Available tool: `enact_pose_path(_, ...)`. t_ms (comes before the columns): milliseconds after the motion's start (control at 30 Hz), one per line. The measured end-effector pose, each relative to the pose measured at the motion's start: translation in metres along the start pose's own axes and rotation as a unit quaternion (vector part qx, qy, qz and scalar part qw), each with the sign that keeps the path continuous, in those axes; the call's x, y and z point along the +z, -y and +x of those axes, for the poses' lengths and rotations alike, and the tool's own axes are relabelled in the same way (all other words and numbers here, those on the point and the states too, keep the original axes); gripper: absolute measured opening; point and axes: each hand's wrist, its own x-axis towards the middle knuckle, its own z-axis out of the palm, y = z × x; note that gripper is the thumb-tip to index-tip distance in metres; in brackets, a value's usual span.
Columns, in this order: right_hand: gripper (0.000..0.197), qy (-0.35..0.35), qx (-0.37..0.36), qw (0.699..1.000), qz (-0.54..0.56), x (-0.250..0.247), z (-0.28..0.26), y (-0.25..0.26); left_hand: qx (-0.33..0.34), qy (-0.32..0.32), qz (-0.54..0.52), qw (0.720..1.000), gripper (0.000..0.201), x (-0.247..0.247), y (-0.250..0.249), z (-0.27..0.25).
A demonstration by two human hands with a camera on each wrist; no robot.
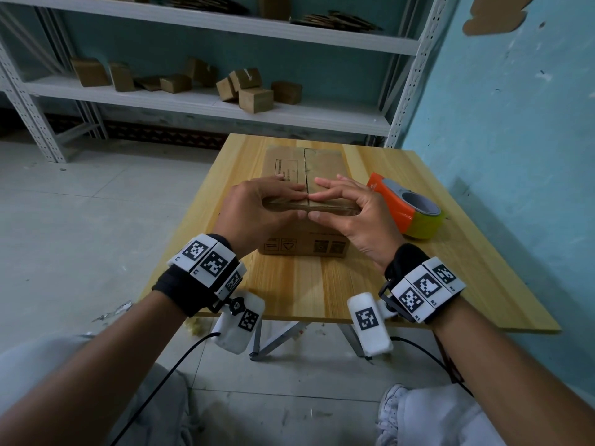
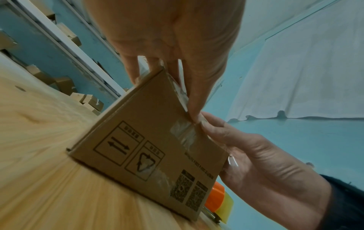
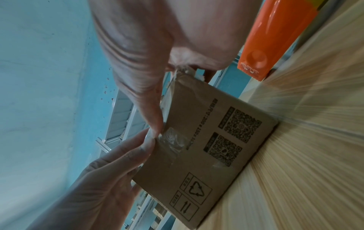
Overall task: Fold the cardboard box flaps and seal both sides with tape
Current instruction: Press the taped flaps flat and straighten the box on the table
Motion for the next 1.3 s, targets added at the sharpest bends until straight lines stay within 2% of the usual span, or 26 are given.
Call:
enact_pose_path(533,0.03,0.002,0.004,1.0,-0.003,-0.0004,-0.0005,0.0018,0.008,-0.005,0.007,1.0,0.034,0.002,0.0021,0.0001)
enact_pose_path(833,0.023,-0.011,0.0,1.0,0.003,0.0012,-0.0009,0.0022,-0.002,-0.006,-0.009,1.0,0.031,0.003,-0.0001,-0.0002)
enact_pose_path(1067,0.024,-0.003,0.0,1.0,-0.009,0.0004,-0.0011,0.002,0.002,-0.016,0.008,1.0,0.028,0.004,-0.002,-0.0003)
enact_pose_path(1300,0.028,0.016,0.003,1.0,-0.009,-0.0041,-0.0015,0.0039,0.001,0.002,0.009,1.0,0.032,0.0004,0.001,-0.0006)
